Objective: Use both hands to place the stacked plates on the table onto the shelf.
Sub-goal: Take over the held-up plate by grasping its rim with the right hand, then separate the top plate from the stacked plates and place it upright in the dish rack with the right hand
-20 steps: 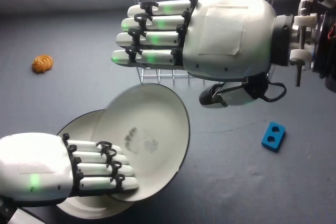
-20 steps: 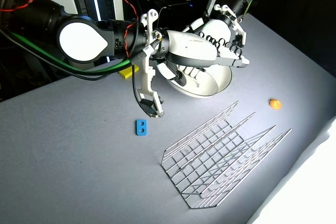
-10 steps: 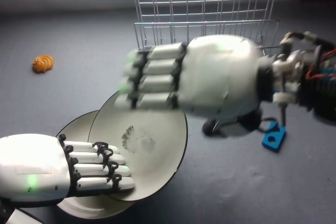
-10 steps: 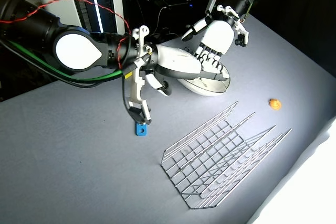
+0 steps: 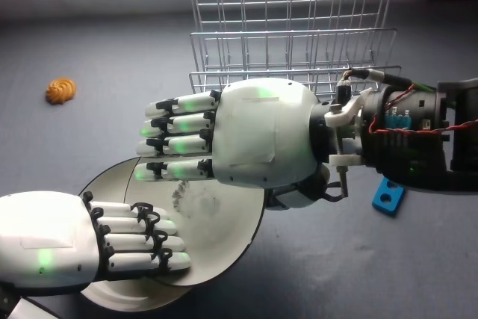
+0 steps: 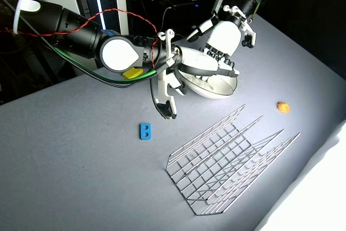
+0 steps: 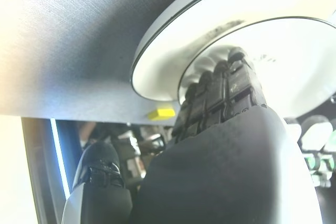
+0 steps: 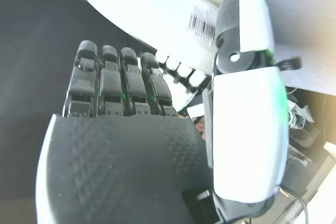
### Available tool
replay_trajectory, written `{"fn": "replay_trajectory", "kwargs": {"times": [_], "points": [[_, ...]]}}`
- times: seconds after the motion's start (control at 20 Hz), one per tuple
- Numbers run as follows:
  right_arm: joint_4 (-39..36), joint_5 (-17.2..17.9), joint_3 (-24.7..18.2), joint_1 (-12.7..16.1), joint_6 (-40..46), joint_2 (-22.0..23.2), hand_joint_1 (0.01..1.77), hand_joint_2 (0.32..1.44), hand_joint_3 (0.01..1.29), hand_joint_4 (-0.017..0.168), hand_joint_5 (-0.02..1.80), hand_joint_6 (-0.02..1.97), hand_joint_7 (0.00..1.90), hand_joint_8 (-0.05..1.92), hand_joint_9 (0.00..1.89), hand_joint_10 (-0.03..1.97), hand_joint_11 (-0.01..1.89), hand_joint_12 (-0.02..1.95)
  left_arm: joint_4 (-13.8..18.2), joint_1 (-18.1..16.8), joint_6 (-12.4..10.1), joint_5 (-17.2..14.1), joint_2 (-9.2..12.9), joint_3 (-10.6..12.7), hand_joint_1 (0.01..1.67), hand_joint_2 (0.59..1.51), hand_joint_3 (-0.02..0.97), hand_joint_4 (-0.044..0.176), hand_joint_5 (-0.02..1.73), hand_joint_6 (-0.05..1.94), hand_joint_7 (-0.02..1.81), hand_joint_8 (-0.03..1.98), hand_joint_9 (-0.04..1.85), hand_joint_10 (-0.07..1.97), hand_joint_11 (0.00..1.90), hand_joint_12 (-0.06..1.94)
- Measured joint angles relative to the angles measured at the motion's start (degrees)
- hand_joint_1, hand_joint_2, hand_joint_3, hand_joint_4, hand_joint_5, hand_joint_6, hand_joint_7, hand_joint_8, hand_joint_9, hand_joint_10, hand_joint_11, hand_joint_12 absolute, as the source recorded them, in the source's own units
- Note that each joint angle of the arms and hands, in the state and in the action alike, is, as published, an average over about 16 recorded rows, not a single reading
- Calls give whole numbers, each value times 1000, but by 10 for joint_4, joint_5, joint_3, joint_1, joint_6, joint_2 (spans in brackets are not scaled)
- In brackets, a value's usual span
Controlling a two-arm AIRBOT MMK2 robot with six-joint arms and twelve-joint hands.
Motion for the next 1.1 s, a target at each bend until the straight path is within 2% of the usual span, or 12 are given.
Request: {"fn": "replay_trajectory", "kwargs": {"times": [0.35, 0.7, 0.9, 1.1], "points": [[-1, -11, 29, -4, -14, -34, 1088, 948, 16, 8, 181, 23, 157, 21, 153, 11, 37, 469, -1, 1, 0, 0, 0, 0, 18, 1117, 22, -4, -13, -30, -13, -16, -19, -22, 14, -21], [-4, -2, 44, -8, -21, -48, 1082, 953, 16, 2, 482, 30, 500, 11, 517, 18, 249, 891, -2, 1, 0, -1, 1, 1, 18, 1109, 22, -6, -14, -31, -12, -17, -15, -17, 15, -15], [-8, 10, 44, -7, -23, -49, 1083, 946, 17, 1, 667, 79, 720, 67, 776, 17, 453, 997, -7, 0, 0, -1, 2, 3, 18, 1100, 22, -7, -14, -31, -12, -17, -10, -10, 15, -10], [-10, 23, 44, -6, -26, -49, 1087, 932, 16, 0, 813, 137, 893, 134, 998, 14, 682, 963, -15, -7, -1, -2, 4, 8, 18, 1093, 22, -2, -9, -24, -7, -14, -2, -3, 15, -5]]}}
